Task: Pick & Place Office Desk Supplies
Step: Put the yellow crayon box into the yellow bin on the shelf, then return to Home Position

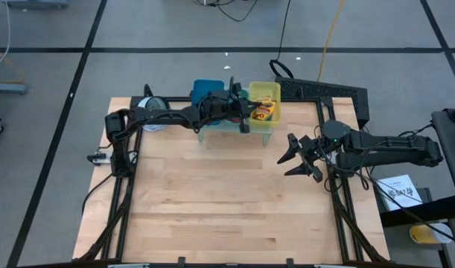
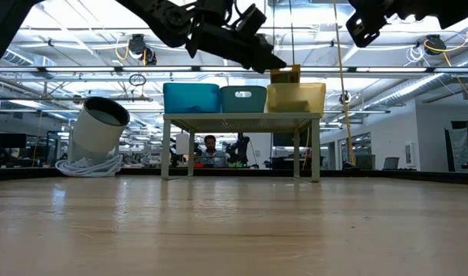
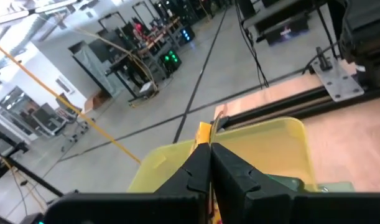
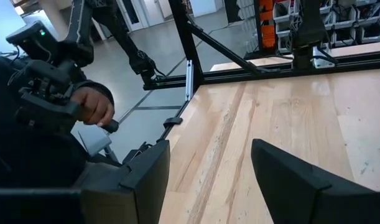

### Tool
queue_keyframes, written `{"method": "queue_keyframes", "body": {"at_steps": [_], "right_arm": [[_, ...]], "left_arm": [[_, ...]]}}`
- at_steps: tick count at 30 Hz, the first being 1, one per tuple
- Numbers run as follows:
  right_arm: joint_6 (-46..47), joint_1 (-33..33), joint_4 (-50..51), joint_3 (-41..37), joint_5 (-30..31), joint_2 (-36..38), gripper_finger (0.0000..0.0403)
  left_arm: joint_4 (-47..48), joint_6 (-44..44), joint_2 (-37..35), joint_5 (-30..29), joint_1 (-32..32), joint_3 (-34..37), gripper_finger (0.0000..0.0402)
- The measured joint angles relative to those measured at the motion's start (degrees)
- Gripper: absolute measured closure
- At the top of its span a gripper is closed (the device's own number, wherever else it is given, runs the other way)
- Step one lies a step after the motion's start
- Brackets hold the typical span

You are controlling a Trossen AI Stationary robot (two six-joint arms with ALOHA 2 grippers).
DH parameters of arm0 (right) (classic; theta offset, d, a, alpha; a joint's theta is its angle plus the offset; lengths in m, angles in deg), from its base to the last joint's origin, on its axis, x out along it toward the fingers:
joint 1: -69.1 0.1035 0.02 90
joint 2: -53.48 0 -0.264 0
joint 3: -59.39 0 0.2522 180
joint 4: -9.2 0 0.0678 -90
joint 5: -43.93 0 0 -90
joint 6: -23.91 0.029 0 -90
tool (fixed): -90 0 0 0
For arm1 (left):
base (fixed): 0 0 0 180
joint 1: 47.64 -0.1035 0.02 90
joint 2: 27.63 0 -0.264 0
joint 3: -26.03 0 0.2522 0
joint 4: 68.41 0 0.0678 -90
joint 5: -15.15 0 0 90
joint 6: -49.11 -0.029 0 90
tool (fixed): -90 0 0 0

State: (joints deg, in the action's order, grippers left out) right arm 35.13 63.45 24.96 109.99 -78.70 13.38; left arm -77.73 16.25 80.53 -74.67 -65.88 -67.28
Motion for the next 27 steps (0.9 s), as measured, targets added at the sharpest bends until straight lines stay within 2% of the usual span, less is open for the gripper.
{"method": "queue_keyframes", "body": {"at_steps": [7, 12, 17, 22, 24, 27], "right_arm": [[0.0, 0.0, 0.0, 0.0, -0.2, 0.0, 0.0188], [0.0, 0.0, 0.0, 0.0, -0.2, 0.0, 0.0188], [0.0, 0.0, 0.0, 0.0, -0.2, 0.0, 0.0188], [0.0, 0.0, 0.0, 0.0, -0.2, 0.0, 0.0188], [0.0, 0.0, 0.0, 0.0, -0.2, 0.0, 0.0188], [0.3, 0.0, 0.1, 0.0, -0.2, 0.4, 0.0188]], "left_arm": [[0.9, 0.8, 0.1, -2.2, 1.6, 0.0, 0.0377], [0.9, 8.3, 0.1, -1.1, 1.8, 0.0, 0.0358], [0.9, 12.2, 0.1, -1.9, 1.4, 0.0, 0.0280], [1.6, 13.9, -0.3, -9.7, 1.7, 0.0, 0.0190], [3.1, 17.1, -1.8, -11.2, 2.3, 0.1, 0.0164], [8.3, 20.6, -7.7, -11.1, 3.9, 0.1, 0.0136]]}}
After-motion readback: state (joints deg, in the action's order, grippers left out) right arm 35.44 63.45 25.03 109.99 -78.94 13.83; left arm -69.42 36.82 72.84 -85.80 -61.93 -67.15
